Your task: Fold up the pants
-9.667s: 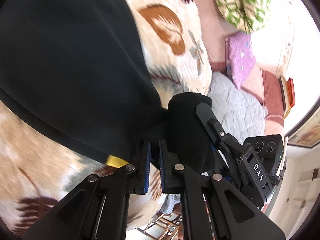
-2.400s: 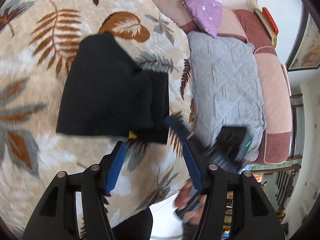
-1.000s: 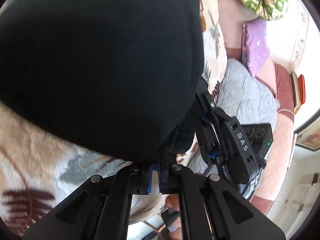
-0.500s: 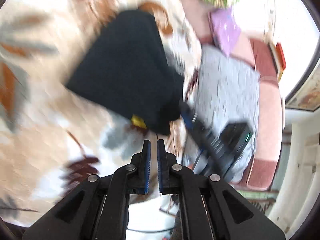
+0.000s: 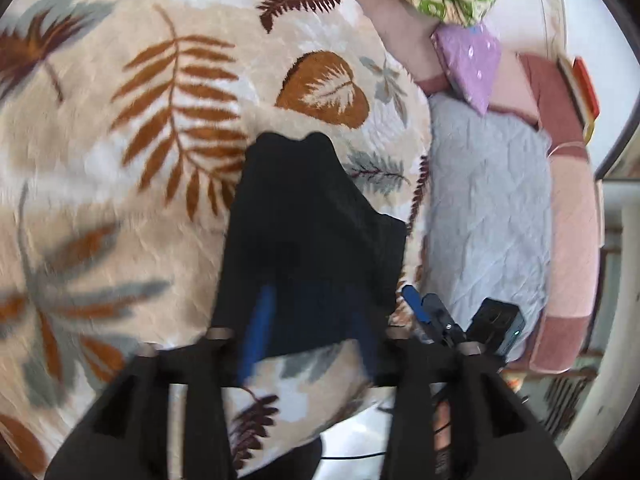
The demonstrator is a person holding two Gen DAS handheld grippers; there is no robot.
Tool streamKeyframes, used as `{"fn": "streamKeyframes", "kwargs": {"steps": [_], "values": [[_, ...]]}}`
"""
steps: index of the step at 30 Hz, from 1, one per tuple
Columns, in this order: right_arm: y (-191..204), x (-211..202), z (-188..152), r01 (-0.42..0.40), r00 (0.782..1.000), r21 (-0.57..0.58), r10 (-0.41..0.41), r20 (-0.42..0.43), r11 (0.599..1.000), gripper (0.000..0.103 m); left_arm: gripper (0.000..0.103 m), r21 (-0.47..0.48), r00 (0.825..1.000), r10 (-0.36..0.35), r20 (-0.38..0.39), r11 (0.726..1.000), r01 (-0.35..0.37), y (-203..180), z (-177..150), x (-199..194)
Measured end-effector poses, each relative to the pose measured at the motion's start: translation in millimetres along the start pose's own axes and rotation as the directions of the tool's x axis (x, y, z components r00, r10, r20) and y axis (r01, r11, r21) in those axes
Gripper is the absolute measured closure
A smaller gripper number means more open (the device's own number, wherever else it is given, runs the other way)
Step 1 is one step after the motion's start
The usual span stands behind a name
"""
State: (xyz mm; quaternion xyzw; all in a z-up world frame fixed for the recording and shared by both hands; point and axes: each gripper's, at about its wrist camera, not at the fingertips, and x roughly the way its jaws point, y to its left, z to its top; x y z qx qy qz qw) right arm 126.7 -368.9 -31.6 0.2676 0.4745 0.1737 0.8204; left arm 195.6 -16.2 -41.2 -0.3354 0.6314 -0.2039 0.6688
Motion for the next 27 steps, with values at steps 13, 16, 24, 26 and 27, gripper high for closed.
{"fn": "streamKeyframes", "kwargs": {"steps": [13,16,24,26,27], "values": [[-26,48,7,0.002,0.993,0.081,0.008,-0.120,0.997,0.028,0.054,0.171,0.992,0.091,-0.092,0.982,-0.074,5,14,15],[-25,58,6,-0.009,0.988,0.066,0.019,-0.155,0.998,0.028,0.053,0.187,0.990,0.099,-0.098,0.979,-0.080,6,18,18],[-24,73,7,-0.061,0.974,0.036,0.068,-0.217,0.997,0.023,0.037,0.280,0.974,0.176,-0.141,0.951,-0.131,-2,16,59],[-28,73,7,-0.082,0.970,0.039,0.089,-0.225,0.996,0.023,0.037,0.272,0.981,0.154,-0.115,0.955,-0.118,-1,15,61],[-30,73,7,-0.091,0.969,0.042,0.098,-0.226,0.995,0.025,0.037,0.254,0.989,0.116,-0.095,0.963,-0.089,1,16,58]]}}
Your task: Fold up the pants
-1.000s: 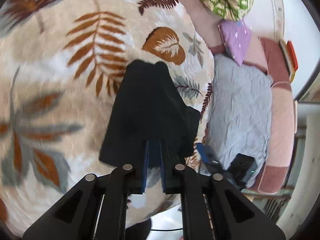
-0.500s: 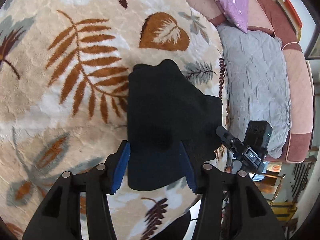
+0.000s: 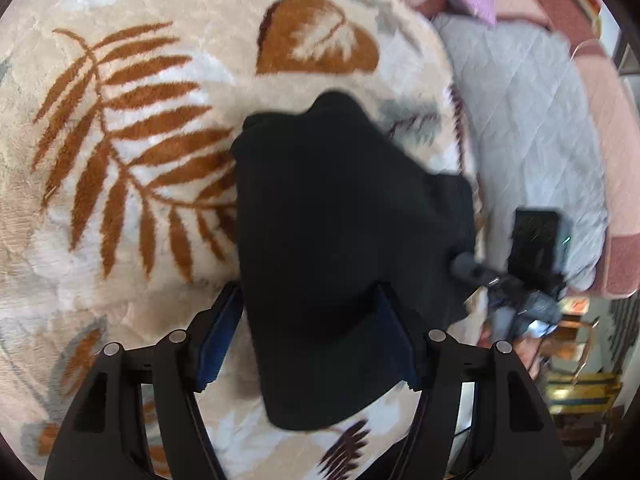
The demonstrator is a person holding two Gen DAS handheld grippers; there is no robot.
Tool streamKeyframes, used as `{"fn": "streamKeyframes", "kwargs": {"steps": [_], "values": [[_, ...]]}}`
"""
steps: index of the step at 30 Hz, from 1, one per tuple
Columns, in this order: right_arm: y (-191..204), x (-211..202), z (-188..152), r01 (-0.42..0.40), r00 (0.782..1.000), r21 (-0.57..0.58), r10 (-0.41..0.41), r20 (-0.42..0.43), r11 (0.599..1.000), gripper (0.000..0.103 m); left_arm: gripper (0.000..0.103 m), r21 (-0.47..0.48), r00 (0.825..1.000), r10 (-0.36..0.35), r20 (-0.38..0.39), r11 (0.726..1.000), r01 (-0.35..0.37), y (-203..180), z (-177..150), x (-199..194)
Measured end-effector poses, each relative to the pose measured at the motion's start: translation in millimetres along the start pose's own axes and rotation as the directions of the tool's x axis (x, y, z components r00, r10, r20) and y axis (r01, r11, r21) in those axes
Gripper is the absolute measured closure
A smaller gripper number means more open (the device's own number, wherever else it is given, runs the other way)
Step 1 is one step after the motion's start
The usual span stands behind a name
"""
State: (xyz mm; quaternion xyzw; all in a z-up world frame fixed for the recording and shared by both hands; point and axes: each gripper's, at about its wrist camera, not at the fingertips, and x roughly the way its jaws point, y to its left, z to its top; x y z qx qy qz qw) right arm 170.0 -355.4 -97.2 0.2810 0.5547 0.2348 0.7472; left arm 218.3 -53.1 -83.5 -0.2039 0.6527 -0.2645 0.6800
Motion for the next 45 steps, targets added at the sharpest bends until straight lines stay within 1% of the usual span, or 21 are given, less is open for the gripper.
{"fn": "streamKeyframes", "kwargs": {"steps": [1,2,4,6,8,10,14,15,19,22,28,31,34,35,38,39,40,41,43,44,45], "values": [[-2,0,-1,-0.001,1.000,-0.001,0.001,0.001,1.000,0.029,0.041,-0.019,0.999,-0.022,0.027,1.000,0.023,4,0,-1],[-3,-1,-2,0.006,1.000,-0.007,-0.006,0.005,1.000,0.034,0.052,-0.037,0.999,-0.034,0.037,0.999,0.036,8,0,0],[-8,-4,-5,0.032,0.999,-0.019,-0.032,0.013,0.999,0.055,0.058,-0.061,0.998,-0.056,0.039,0.996,0.058,15,0,4],[-19,-8,-9,0.001,0.999,-0.004,0.000,0.035,1.000,0.062,0.072,-0.073,0.994,-0.097,0.045,0.992,0.100,16,-2,6],[-25,-10,-12,-0.029,0.998,0.028,0.027,0.062,0.999,0.065,0.076,-0.092,0.992,-0.107,0.061,0.989,0.112,16,-6,5],[-23,-11,-15,-0.053,0.996,0.040,0.050,0.074,0.998,0.072,0.080,-0.131,0.984,-0.158,0.083,0.977,0.168,20,-9,5],[-20,-15,-24,-0.107,0.989,0.086,0.097,0.116,0.991,0.072,0.083,-0.161,0.950,-0.284,0.127,0.940,0.302,32,-19,-8],[-19,-15,-25,-0.116,0.987,0.093,0.105,0.120,0.989,0.072,0.083,-0.163,0.944,-0.302,0.130,0.933,0.321,34,-21,-13],[1,-14,-28,-0.137,0.985,0.070,0.128,0.120,0.988,0.073,0.083,-0.153,0.942,-0.296,0.157,0.935,0.319,40,-31,-38],[25,-10,-23,-0.152,0.982,0.042,0.146,0.116,0.988,0.073,0.084,-0.158,0.936,-0.290,0.202,0.933,0.323,58,-44,-73],[97,37,-9,-0.202,0.977,-0.033,0.203,0.057,0.979,0.073,0.083,-0.172,0.934,-0.191,0.302,0.953,0.251,105,-65,-143],[127,70,-12,-0.224,0.974,-0.047,0.225,0.028,0.974,0.073,0.083,-0.215,0.942,-0.116,0.314,0.958,0.189,141,-68,-166],[152,113,-20,-0.208,0.978,-0.064,0.208,-0.010,0.976,0.073,0.083,-0.266,0.964,-0.044,0.263,0.957,0.116,172,-69,-163],[159,128,-24,-0.180,0.984,-0.072,0.180,-0.013,0.981,0.073,0.081,-0.279,0.970,-0.042,0.238,0.954,0.110,183,-69,-156],[165,147,-31,-0.070,0.997,-0.117,0.074,0.023,0.991,0.070,0.070,-0.258,0.972,-0.044,0.232,0.960,0.105,190,-73,-152],[166,148,-33,-0.056,0.997,-0.127,0.062,0.042,0.990,0.063,0.059,-0.235,0.971,-0.035,0.236,0.968,0.092,189,-73,-151],[164,147,-34,-0.043,0.997,-0.130,0.050,0.050,0.991,0.052,0.053,-0.221,0.973,-0.023,0.231,0.972,0.076,190,-75,-154],[161,146,-34,-0.024,0.998,-0.131,0.031,0.052,0.991,0.050,0.049,-0.209,0.974,-0.018,0.224,0.976,0.067,192,-76,-154],[153,142,-36,-0.048,0.998,-0.114,0.053,0.042,0.992,0.051,0.049,-0.201,0.975,-0.057,0.216,0.974,0.102,198,-77,-156],[149,138,-36,-0.070,0.996,-0.097,0.074,0.041,0.993,0.046,0.049,-0.215,0.975,-0.069,0.213,0.970,0.116,201,-78,-158],[147,134,-37,-0.082,0.996,-0.087,0.086,0.038,0.993,0.046,0.049,-0.230,0.973,-0.084,0.216,0.964,0.134,204,-79,-162]]}}
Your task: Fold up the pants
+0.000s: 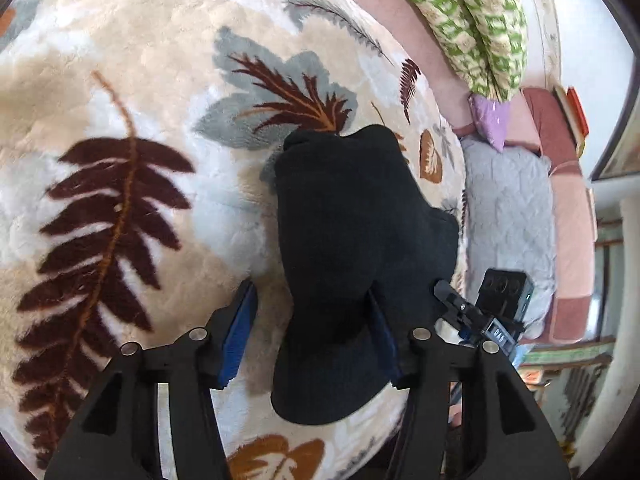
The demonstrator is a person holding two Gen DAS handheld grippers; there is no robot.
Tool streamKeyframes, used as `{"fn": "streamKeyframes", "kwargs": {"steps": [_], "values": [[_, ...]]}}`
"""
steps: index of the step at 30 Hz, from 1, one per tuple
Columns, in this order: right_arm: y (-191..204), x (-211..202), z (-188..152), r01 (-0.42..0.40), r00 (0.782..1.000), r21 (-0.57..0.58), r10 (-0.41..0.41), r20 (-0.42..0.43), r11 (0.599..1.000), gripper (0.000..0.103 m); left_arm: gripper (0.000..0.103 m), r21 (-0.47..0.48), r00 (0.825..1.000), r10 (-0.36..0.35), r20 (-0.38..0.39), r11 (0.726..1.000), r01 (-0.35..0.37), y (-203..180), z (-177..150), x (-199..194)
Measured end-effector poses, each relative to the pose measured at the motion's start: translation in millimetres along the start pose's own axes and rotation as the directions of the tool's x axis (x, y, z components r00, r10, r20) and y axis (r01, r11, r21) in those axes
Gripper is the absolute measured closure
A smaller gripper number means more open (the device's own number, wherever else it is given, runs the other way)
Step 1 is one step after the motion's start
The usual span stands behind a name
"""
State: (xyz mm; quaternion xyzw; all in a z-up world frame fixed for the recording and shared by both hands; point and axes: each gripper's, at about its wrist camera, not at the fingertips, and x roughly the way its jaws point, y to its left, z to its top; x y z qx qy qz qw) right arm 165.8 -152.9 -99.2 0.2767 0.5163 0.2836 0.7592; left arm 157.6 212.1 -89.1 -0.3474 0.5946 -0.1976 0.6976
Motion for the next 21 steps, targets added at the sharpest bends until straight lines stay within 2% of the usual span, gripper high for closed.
{"fn": "streamKeyframes", "kwargs": {"steps": [4,6,8,9,11,13,14,16,17,19,21], "values": [[1,-24,-3,-0.004,0.999,0.022,0.003,0.032,1.000,0.046,0.051,-0.021,0.997,-0.006,0.083,1.000,0.008,-2,-16,-30],[10,-45,-9,-0.010,0.997,0.022,0.008,0.083,1.000,0.046,0.051,-0.004,0.988,0.054,0.145,0.999,-0.054,-14,-34,-44],[26,-61,-20,0.028,0.993,-0.007,-0.027,0.112,1.000,0.033,0.051,0.021,0.969,0.135,0.207,0.990,-0.142,-26,-54,-52],[40,-67,-29,0.088,0.990,-0.044,-0.082,0.118,0.995,0.020,0.051,0.035,0.949,0.195,0.247,0.977,-0.210,-34,-66,-54],[64,-74,-46,0.198,0.973,-0.111,-0.181,0.143,0.974,0.009,0.051,0.049,0.900,0.298,0.318,0.943,-0.329,-47,-91,-56],[91,-76,-71,0.304,0.943,-0.192,-0.265,0.203,0.933,0.002,0.050,0.035,0.838,0.400,0.370,0.896,-0.443,-57,-113,-53],[101,-74,-81,0.354,0.925,-0.215,-0.307,0.224,0.910,0.000,0.050,0.020,0.811,0.438,0.389,0.876,-0.482,-61,-121,-51],[116,-69,-100,0.464,0.879,-0.256,-0.404,0.255,0.848,0.000,0.050,0.007,0.778,0.471,0.417,0.854,-0.520,-63,-135,-49],[123,-66,-109,0.500,0.861,-0.270,-0.436,0.263,0.823,0.000,0.050,-0.002,0.756,0.493,0.430,0.838,-0.546,-64,-142,-47],[130,-64,-123,0.534,0.842,-0.286,-0.468,0.270,0.796,0.000,0.050,-0.015,0.716,0.528,0.456,0.809,-0.587,-66,-154,-45],[137,-64,-134,0.563,0.823,-0.306,-0.488,0.290,0.768,0.000,0.050,-0.025,0.685,0.540,0.489,0.793,-0.608,-69,-167,-45]]}}
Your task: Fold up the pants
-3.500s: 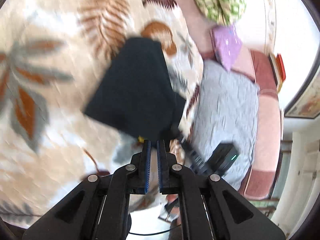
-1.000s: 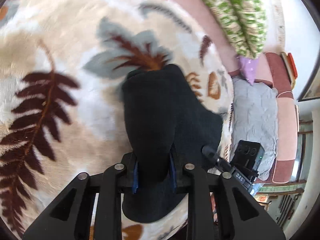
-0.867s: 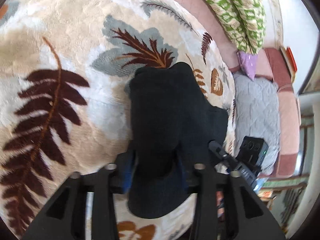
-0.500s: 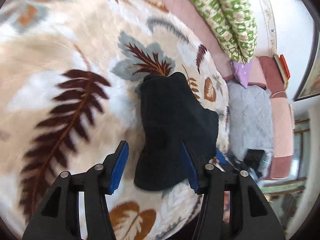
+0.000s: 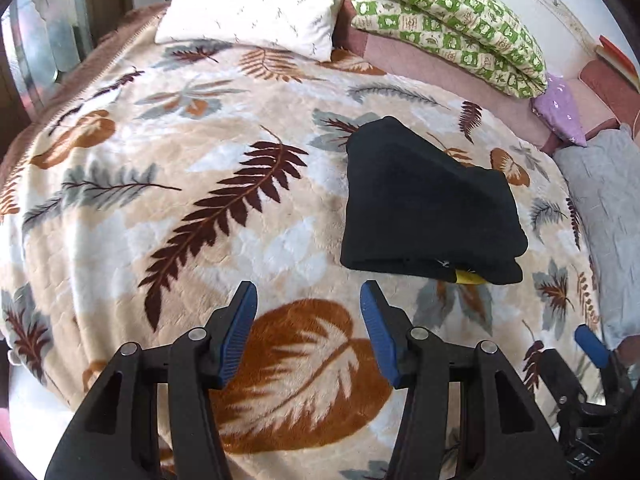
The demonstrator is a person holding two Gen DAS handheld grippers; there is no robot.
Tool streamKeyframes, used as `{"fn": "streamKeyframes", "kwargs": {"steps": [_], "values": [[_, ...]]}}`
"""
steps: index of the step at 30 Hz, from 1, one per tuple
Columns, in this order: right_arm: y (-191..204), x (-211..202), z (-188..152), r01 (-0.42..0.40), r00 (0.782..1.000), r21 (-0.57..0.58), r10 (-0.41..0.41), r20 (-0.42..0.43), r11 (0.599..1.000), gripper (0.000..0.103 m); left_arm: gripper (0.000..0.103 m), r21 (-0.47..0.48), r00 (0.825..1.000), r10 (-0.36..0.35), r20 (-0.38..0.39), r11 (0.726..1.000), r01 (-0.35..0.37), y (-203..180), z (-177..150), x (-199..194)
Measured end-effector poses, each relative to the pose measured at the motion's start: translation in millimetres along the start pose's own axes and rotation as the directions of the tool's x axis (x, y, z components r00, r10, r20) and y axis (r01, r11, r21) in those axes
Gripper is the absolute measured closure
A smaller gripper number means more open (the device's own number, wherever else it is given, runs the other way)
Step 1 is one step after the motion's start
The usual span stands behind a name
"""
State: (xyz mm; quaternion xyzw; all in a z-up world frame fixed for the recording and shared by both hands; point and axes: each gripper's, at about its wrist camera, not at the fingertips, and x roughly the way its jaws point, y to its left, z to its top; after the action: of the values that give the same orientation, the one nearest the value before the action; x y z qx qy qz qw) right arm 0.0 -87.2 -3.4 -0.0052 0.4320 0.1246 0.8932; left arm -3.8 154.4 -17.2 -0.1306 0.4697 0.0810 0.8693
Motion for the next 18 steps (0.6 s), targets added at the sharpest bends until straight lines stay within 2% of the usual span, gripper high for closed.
{"fn": "streamKeyframes", "kwargs": {"steps": [8,12,15,18], "values": [[14,-31,-10,0.052,0.994,-0.047,-0.048,0.095,0.998,0.000,0.050,-0.062,0.993,0.068,0.098,0.996,-0.062,-1,-22,-18],[14,-41,-11,0.065,0.991,-0.053,-0.058,0.122,0.997,0.000,0.050,-0.038,0.985,0.117,0.130,0.993,-0.113,-7,-28,-25],[10,-46,-12,0.070,0.989,-0.040,-0.064,0.132,0.997,0.000,0.050,-0.026,0.985,0.108,0.135,0.994,-0.106,-11,-31,-26],[5,-48,-13,0.063,0.990,-0.017,-0.061,0.130,0.998,0.000,0.050,-0.052,0.988,0.078,0.136,0.996,-0.071,-13,-35,-28]]}}
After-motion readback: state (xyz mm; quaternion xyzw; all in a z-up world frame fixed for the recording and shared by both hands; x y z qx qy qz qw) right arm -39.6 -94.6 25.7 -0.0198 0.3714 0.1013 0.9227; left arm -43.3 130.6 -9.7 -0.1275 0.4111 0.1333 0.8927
